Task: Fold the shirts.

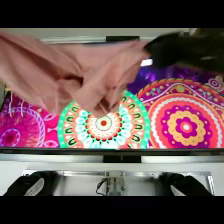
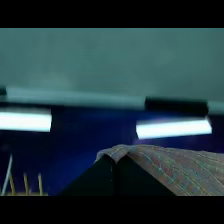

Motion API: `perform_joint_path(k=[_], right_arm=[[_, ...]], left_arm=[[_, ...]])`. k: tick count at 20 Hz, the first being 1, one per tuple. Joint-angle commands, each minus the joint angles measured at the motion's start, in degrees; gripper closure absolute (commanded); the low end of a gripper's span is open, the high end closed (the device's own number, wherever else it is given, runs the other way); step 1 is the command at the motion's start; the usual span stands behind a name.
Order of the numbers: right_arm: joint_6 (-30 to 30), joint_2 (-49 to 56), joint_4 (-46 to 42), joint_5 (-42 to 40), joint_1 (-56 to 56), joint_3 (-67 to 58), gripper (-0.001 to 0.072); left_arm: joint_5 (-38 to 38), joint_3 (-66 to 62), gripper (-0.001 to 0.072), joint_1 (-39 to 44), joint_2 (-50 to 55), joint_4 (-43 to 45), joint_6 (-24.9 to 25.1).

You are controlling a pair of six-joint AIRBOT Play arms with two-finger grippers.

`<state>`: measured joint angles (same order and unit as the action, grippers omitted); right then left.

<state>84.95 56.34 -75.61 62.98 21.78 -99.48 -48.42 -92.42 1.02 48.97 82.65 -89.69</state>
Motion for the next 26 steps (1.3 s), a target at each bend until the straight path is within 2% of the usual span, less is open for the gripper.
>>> perform_joint_path(k=[1,3,6,9,12,15,18,22,24,26], right_arm=[[1.27,-9.51,-4.26,-0.2,-1.62,-5.86,0.0664],[3.06,-12.5,-6.6,5.07,-1.62,-5.86,0.0663],[5.64,-14.29,-14.32,14.82,-1.62,-5.86,0.0663],[8.02,-13.29,-21.0,18.93,-1.62,-5.7,0.0663],[8.2,-8.52,-25.0,19.5,-1.62,-4.17,0.0663],[8.96,0.87,-30.08,19.56,-1.62,-3.41,0.0663],[14.03,13.68,-35.82,14.99,-2.12,-3.41,0.0663],[24.63,29.75,-31.15,-0.09,-5.42,-3.41,0.0663],[25.99,36.33,-22.25,-4.87,-6.99,-3.41,0.0663],[25.94,41.86,-13.42,-5.46,-7.8,-3.41,0.0663]], left_arm=[[1.88,-12.15,0.0683,-0.04,-8.0,2.05,-3.63],[-1.03,-12.15,0.0683,-0.04,-11.58,3.61,-3.63],[-12.11,-12.15,0.0683,-0.04,-14.16,12.22,-7.52],[-19.19,-11.54,0.0682,-0.02,-13.92,15.98,-7.63],[-19.26,-6.58,0.0682,0.07,-12.13,15.93,-7.45],[-19.17,1.16,0.0682,0.07,-7.37,15.96,-6.97],[-18.51,9.14,0.0682,0.07,1.79,15.96,-6.84],[-11.98,12.0,0.0681,0.09,18.08,12.11,-6.86],[-9.97,12.0,0.068,0.09,26.25,6.43,-6.91],[-10.4,12.0,0.0679,0.09,33.73,-1.49,-6.88]])
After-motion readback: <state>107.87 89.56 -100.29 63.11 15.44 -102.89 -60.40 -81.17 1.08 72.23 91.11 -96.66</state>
